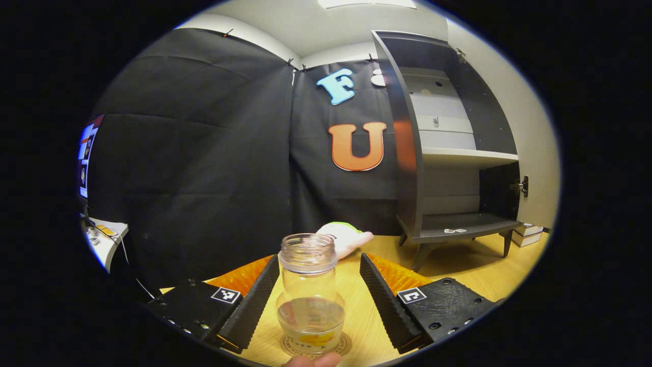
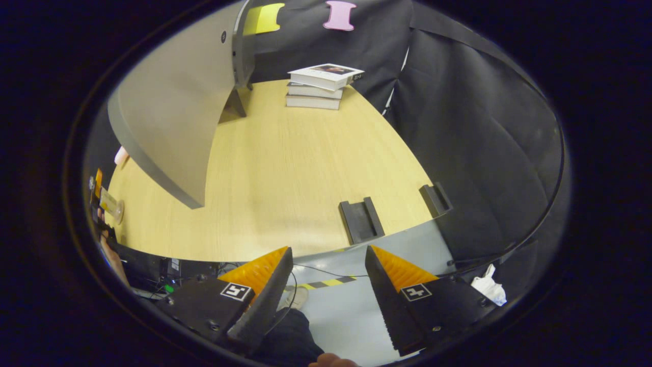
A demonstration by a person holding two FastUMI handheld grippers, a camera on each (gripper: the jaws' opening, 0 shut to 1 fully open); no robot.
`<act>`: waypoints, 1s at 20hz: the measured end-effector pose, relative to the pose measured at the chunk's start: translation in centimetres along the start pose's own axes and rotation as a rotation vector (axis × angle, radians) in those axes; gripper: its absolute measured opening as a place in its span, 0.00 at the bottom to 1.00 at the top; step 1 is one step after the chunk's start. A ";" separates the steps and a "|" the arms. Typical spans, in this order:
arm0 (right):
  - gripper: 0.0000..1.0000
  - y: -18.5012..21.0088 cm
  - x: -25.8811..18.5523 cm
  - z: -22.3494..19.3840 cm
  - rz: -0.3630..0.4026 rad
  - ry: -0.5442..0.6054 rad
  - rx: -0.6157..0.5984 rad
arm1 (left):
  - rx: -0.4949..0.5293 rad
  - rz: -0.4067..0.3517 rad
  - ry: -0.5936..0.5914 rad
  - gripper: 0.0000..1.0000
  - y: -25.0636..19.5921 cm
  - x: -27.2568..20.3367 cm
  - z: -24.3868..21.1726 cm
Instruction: Open the cabinet door with the right hand, grasp the bottle in the cabinet with the left hand and place it on the coaster, then close the cabinet door with the right hand.
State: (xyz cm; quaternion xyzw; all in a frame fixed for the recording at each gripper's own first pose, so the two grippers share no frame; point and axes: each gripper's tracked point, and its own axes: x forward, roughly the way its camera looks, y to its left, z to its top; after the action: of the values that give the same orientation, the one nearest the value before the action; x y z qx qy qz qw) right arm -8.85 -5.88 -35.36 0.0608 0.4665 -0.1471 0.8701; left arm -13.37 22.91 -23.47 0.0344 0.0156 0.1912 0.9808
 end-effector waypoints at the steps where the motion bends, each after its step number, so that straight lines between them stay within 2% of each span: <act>1: 0.92 0.0 0.1 0.0 0.002 0.000 0.002 | 0.005 0.006 -0.009 1.00 0.0 0.0 0.3; 2: 0.92 0.0 0.3 -0.1 0.001 0.002 0.002 | 0.005 0.003 -0.018 1.00 -0.1 -0.1 0.5; 3: 0.92 -0.1 0.2 -0.1 -0.001 0.004 0.001 | 0.005 0.002 -0.026 0.95 -0.2 -0.3 0.9; 10: 0.92 -1.1 -0.3 0.0 0.000 -0.015 0.033 | 0.038 0.028 -0.048 0.95 0.1 -1.4 3.1; 15: 0.92 -1.2 -2.1 0.7 0.030 -0.053 0.118 | 0.069 0.023 -0.128 0.95 0.5 -1.4 9.7; 17: 0.93 -1.4 -3.3 1.7 0.037 -0.086 0.163 | 0.044 0.019 -0.124 0.95 0.6 -2.0 12.4; 20: 0.92 -2.0 -5.7 3.6 0.057 -0.160 0.243 | 0.011 -0.025 -0.114 0.95 -0.5 -4.3 16.4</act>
State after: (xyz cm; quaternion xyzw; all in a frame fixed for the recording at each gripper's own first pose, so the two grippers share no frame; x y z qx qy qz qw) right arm -9.61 -7.48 -28.60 0.1671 0.3724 -0.1821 0.8946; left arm -16.50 19.85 -7.06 0.0506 -0.0387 0.1767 0.9822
